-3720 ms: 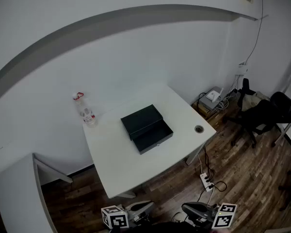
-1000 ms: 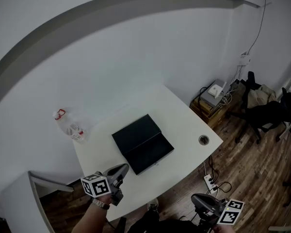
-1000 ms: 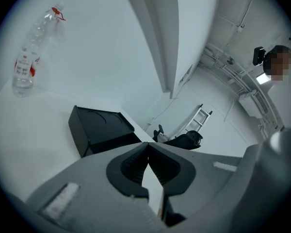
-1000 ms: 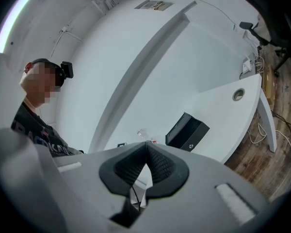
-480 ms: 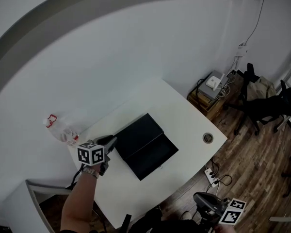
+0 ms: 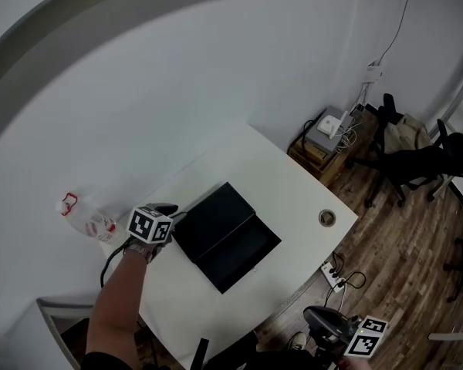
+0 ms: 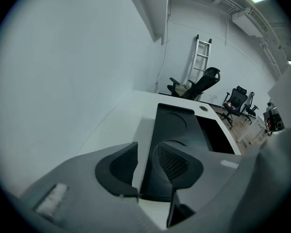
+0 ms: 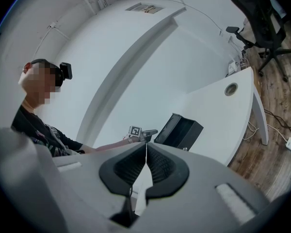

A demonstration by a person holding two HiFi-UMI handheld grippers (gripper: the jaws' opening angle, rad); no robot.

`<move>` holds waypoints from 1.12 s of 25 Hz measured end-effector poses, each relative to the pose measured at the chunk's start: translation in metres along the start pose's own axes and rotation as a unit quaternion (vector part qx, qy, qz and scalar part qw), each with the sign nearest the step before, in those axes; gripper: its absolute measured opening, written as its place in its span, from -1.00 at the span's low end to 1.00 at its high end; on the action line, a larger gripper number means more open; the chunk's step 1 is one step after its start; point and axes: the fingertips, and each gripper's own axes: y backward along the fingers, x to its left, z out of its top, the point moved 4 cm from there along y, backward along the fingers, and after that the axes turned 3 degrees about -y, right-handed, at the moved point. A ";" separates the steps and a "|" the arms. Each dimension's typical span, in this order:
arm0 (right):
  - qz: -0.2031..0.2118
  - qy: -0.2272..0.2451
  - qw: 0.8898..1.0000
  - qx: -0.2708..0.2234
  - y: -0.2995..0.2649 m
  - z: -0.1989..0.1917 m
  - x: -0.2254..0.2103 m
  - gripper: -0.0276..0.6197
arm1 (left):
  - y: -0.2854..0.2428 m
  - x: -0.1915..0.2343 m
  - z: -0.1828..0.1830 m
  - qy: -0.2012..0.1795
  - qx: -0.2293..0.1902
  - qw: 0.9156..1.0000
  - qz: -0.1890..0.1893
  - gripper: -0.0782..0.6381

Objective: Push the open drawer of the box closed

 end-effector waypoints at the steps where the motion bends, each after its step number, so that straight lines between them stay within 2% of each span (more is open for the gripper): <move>1: -0.002 -0.002 1.000 0.000 0.000 -0.001 -0.001 -0.89 | -0.004 -0.001 0.000 -0.002 0.006 1.000 -0.008 -0.39; 4: -0.006 -0.009 1.000 0.001 -0.003 -0.003 -0.003 -0.89 | -0.018 -0.007 -0.003 -0.004 0.030 0.999 -0.039 -0.39; 9: -0.006 -0.013 1.000 0.013 -0.015 -0.009 -0.005 -0.89 | -0.027 -0.006 -0.009 -0.019 0.063 0.997 -0.047 -0.40; 11: -0.008 -0.012 1.000 0.018 -0.021 -0.011 -0.008 -0.89 | -0.028 -0.008 -0.009 -0.013 0.064 0.996 -0.059 -0.41; 13: -0.014 -0.012 0.999 0.026 -0.030 -0.014 -0.014 -0.89 | -0.030 -0.009 -0.010 -0.001 0.061 0.995 -0.075 -0.55; 18: -0.030 -0.032 0.997 0.061 -0.064 -0.026 -0.041 -0.81 | -0.032 -0.004 -0.013 0.047 0.049 0.993 -0.101 -0.57; 28: -0.107 0.016 0.982 0.155 -0.139 -0.043 -0.103 -0.70 | -0.030 -0.004 -0.013 0.069 0.033 0.989 -0.123 -0.58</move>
